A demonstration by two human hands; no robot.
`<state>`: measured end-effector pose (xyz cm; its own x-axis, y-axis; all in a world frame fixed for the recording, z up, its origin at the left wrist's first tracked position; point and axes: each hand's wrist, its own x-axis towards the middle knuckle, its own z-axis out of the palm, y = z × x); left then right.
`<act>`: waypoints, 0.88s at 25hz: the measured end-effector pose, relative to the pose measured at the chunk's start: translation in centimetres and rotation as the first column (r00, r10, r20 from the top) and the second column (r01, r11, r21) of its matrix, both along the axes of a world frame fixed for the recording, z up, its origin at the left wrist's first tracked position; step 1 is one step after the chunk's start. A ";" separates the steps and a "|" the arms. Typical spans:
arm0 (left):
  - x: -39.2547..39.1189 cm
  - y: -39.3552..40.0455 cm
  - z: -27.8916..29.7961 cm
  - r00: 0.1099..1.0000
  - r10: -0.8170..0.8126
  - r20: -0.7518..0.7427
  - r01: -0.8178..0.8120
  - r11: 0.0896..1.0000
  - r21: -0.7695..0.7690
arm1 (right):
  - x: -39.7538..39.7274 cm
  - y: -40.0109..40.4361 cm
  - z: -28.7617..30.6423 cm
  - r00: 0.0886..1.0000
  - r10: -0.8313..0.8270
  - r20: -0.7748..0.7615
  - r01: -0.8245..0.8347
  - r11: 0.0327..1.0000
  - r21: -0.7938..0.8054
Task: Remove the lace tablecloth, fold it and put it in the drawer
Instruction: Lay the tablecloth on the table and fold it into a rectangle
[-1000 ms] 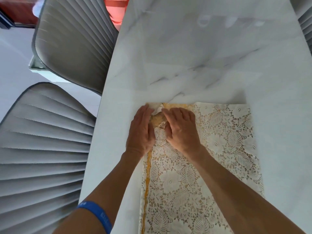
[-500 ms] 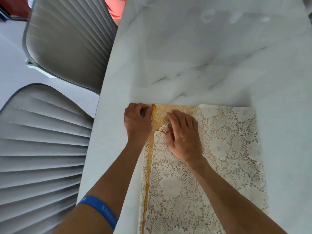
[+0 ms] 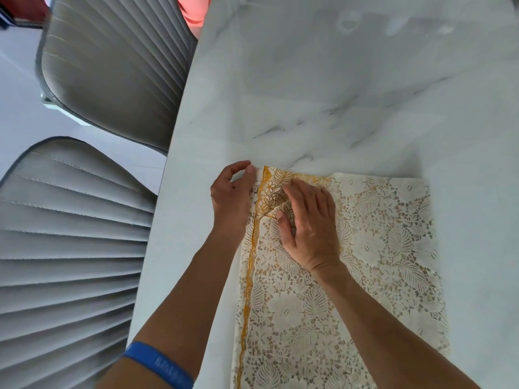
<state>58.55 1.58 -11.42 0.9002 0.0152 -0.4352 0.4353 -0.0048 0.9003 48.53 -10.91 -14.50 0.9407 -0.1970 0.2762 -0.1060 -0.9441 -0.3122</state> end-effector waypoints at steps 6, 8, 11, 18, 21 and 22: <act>-1.3 1.4 -0.6 0.998 -0.062 -0.020 0.059 0.991 -0.120 | 0.1 -0.1 0.2 1.000 -0.012 -0.025 0.012 1.000 0.016; -1.9 1.7 -0.7 0.998 -0.064 0.000 0.064 0.994 -0.091 | 0.1 -0.1 0.3 0.999 -0.014 -0.031 0.015 1.000 0.017; -1.9 1.6 -0.7 0.999 -0.031 -0.010 0.029 0.991 -0.130 | 0.1 -0.1 0.4 0.999 -0.018 -0.040 0.019 1.000 0.023; -1.9 0.7 -1.1 0.997 0.011 0.070 -0.010 1.000 -0.018 | 0.1 -0.3 0.3 0.999 -0.033 -0.034 0.035 0.998 0.044; -1.9 -0.2 -1.0 0.987 0.035 0.156 -0.048 0.996 0.082 | 0.0 -0.2 0.9 0.998 -0.057 -0.004 0.057 0.985 0.161; -1.8 -0.3 -0.9 0.987 0.058 0.149 -0.072 0.994 0.087 | -0.1 -0.3 1.4 0.994 -0.111 0.016 0.104 0.966 0.235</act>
